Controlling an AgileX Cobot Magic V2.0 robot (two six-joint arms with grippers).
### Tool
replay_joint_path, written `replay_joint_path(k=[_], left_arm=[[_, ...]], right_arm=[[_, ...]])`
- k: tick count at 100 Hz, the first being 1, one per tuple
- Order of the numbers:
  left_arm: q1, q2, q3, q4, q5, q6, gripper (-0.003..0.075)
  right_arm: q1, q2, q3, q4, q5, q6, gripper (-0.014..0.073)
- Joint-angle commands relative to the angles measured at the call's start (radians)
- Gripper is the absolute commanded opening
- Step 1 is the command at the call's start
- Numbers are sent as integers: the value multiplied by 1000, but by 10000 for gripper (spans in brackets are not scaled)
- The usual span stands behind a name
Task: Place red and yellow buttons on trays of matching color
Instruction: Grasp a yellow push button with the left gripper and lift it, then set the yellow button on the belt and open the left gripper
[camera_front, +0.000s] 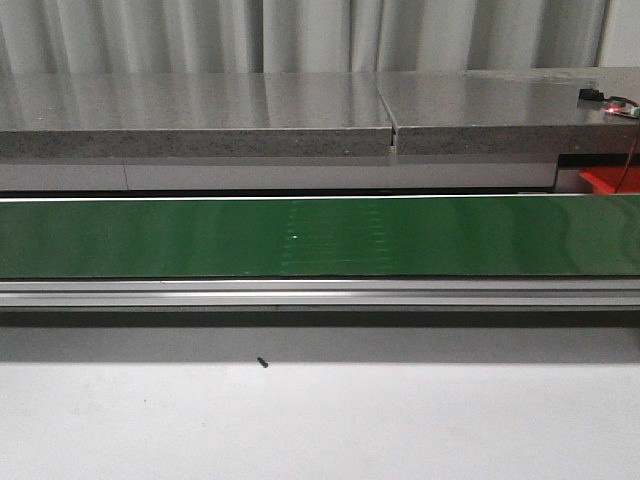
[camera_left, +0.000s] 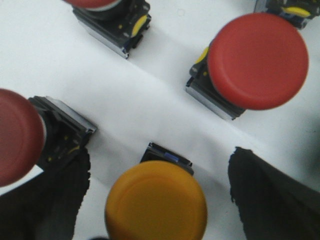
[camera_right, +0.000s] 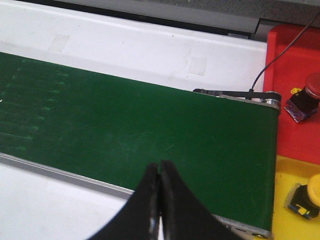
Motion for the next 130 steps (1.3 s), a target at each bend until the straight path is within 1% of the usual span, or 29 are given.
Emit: replay_joint_path(k=[1,3,4,5,10,22,27,37,44,59,78,95,114,130], left_arm=[[-1,-42,-31,-10,-41,0,512],[-1,-42,-31,-10,-42,0,503],[-1,-42,-31,-10,-42,0,484],[-1,-42,-31,-10,-42,0,484],[-1,-42,-31,-10,-42,0,431],[-1,-42,-31,-10,-43,0,267],[-1,-42,-31,-10,-42,0,209],[-1,-46,-31,-10,-29,0,132],[-1,-57,-31,-10,-22,0,114],[-1,-127,-46,-10,4,0,114],[-23,-229,-105,-40,133,0,114],[-94,-298,-148,-40,228,0,114],[-182,-322,-148,-40,259,0,115],[-235,-322,-148,-45,266,0,115]], right_arm=[[2,-10,-26,25,-55,-6,-68],[2,-10,-26,25,-55,-6,-68],[2,-10,-26,25,-55,-6,-68],[2,-10,-26,25,-55,-6,-68],[2,-10,-26,25,-55,-6,-68],[2,-10,-26,25,-55,-6,-68],[2,-10,-26,25,-55,-6,-68],[2,-10,-26,25,-55,-6,-68],[2,-10,-26,25,-55,-6,-68],[2,-10,-26,25,-55,-6,-68],[2,-10,-26,25,-55,-6,-68],[2,-10,-26,25,-55,-6,-68],[2,-10,-26,25,-55,-6,-68],[2,-10,-26,25,-55,-6,-68]])
